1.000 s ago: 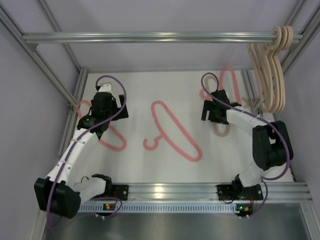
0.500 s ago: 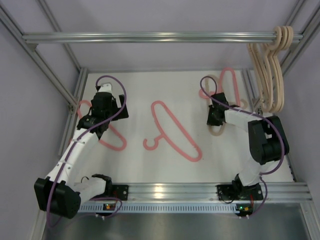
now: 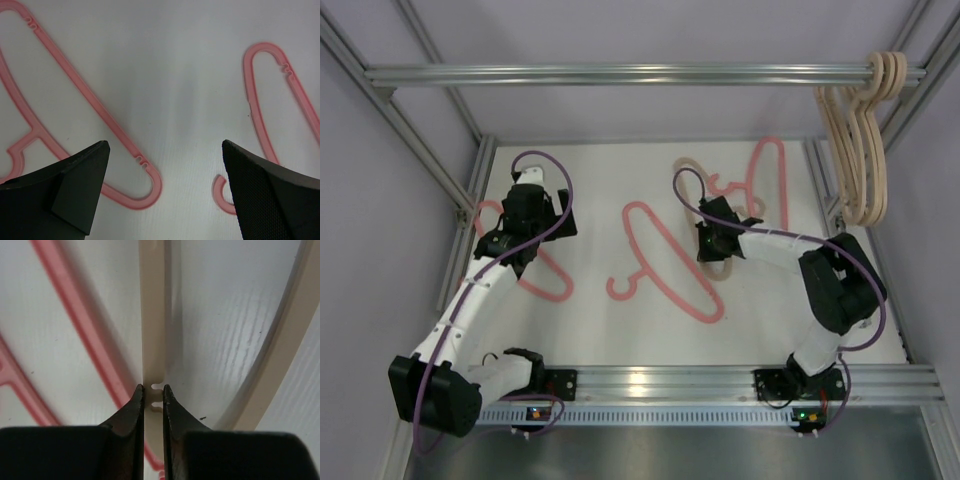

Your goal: Organize the hangers

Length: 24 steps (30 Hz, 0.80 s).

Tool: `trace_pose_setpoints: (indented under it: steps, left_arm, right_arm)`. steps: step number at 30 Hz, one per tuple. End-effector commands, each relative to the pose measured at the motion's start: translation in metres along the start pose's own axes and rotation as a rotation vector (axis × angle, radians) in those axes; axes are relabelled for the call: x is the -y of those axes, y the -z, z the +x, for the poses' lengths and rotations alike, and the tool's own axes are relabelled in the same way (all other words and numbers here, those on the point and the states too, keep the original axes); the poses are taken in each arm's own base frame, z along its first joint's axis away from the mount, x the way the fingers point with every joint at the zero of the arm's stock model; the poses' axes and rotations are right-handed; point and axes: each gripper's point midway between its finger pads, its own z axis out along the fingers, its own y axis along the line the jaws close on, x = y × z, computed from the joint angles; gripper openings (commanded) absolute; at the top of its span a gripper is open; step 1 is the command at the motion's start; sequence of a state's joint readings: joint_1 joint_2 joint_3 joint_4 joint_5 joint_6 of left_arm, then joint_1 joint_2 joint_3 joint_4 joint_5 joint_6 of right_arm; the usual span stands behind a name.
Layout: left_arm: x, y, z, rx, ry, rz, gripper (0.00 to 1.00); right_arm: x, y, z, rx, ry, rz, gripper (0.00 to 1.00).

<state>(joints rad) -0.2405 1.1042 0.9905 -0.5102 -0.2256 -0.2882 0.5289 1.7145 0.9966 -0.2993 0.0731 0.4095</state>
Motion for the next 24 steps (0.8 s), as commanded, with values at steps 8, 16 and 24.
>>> trace_pose_setpoints:
  steps: [8, 16, 24]
  left_arm:
    - [-0.006, -0.003, 0.002, 0.000, -0.007, -0.024, 0.98]
    - [-0.005, -0.005, 0.004, -0.011, -0.007, -0.024, 0.98]
    - [-0.002, -0.008, 0.008, -0.029, 0.001, -0.008, 0.98]
  right_arm:
    - [-0.104, 0.098, -0.059, 0.214, 0.069, -0.348, 0.00]
    - [-0.143, 0.082, 0.000, 0.113, 0.268, -0.377, 0.00]
    - [-0.145, 0.062, 0.061, 0.019, 0.455, -0.345, 0.00]
